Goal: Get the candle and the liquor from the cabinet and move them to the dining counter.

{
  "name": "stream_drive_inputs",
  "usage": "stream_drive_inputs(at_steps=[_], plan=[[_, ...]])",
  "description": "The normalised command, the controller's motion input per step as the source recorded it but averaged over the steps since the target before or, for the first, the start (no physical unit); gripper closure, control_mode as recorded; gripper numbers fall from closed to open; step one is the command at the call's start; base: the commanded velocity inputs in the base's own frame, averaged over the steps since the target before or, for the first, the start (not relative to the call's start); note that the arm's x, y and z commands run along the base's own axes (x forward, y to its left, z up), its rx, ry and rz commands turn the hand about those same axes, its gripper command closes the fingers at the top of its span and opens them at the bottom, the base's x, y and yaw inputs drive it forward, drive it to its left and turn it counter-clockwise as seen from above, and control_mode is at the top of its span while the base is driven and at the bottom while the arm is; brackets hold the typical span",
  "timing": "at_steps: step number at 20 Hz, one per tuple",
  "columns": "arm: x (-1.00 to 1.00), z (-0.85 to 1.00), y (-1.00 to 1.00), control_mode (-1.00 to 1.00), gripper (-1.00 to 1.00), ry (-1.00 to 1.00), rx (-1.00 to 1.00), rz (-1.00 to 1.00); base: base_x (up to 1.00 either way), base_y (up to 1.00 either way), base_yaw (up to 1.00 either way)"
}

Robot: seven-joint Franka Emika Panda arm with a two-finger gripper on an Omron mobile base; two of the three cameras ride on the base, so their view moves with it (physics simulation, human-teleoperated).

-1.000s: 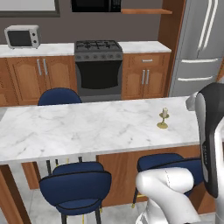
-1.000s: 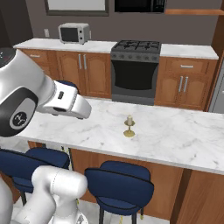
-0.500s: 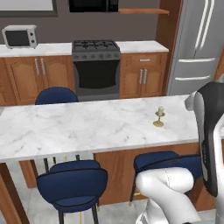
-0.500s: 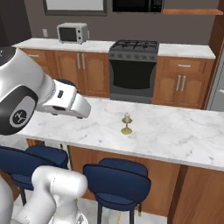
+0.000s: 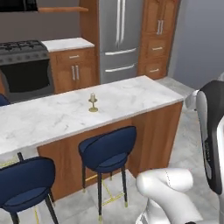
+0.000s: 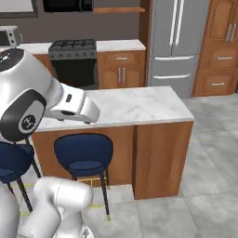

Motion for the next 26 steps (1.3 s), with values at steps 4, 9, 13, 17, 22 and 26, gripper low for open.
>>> stream_drive_inputs(at_steps=[4,9,13,17,22,26], plan=[[0.0,0.0,0.0,1.0,-1.0,0.0,0.0,0.0,-0.18,-0.01,-0.95],[0.0,0.0,0.0,1.0,-1.0,0.0,0.0,0.0,-0.05,0.0,-1.0],[0.0,0.0,0.0,1.0,-1.0,0.0,0.0,0.0,0.0,0.0,-1.0],[0.0,0.0,0.0,1.0,-1.0,0.0,0.0,0.0,0.0,0.0,-1.0],[0.0,0.0,0.0,1.0,-1.0,0.0,0.0,0.0,0.0,0.01,-0.98],[0.0,0.0,0.0,1.0,-1.0,0.0,0.0,0.0,0.16,0.27,-0.9]])
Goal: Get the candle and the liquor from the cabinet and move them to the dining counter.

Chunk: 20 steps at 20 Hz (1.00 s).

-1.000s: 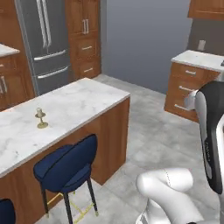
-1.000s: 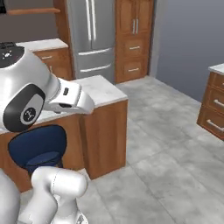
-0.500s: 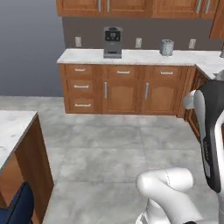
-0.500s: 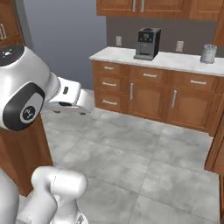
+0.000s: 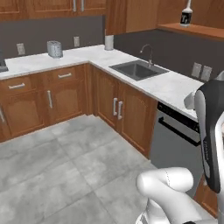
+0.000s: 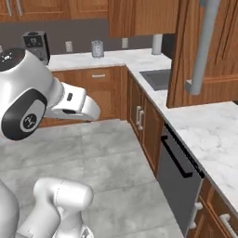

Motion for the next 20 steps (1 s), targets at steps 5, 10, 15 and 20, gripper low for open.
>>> stream_drive_inputs(at_steps=[5,10,15,20], plan=[[0.0,0.0,0.0,1.0,-1.0,0.0,0.0,0.0,0.73,0.94,-0.38],[0.0,0.0,0.0,1.0,-1.0,0.0,0.0,0.0,0.91,1.0,-0.24],[0.0,0.0,0.0,1.0,-1.0,0.0,0.0,0.0,0.79,0.63,-0.5],[0.0,0.0,0.0,1.0,-1.0,0.0,0.0,0.0,0.53,0.3,-0.69]])
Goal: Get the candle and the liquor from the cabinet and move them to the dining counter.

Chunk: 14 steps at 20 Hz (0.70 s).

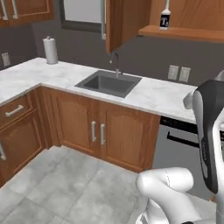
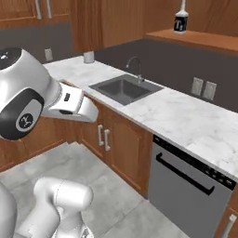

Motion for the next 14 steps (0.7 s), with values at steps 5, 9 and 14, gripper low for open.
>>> stream_drive_inputs(at_steps=[5,9,14], plan=[[0.0,0.0,0.0,1.0,-1.0,0.0,0.0,0.0,0.51,0.26,-0.64],[0.0,0.0,0.0,1.0,-1.0,0.0,0.0,0.0,0.71,0.44,-0.44],[0.0,0.0,0.0,1.0,-1.0,0.0,0.0,0.0,0.77,0.48,-0.26]])
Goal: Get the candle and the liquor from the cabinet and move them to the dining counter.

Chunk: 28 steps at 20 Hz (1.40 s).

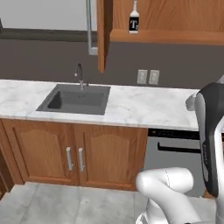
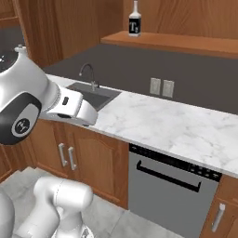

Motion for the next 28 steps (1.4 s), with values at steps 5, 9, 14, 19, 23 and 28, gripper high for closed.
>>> stream_drive_inputs(at_steps=[5,9,14,19,23,28], plan=[[0.0,0.0,0.0,1.0,-1.0,0.0,0.0,0.0,0.73,0.12,-0.22],[0.0,0.0,0.0,1.0,-1.0,0.0,0.0,0.0,0.44,-0.08,-0.36],[0.0,0.0,0.0,1.0,-1.0,0.0,0.0,0.0,0.45,0.0,-0.39],[0.0,0.0,0.0,1.0,-1.0,0.0,0.0,0.0,0.55,0.19,-0.24],[0.0,0.0,0.0,1.0,-1.0,0.0,0.0,0.0,0.64,0.29,-0.2],[0.0,0.0,0.0,1.0,-1.0,0.0,0.0,0.0,0.6,0.04,-0.12]])
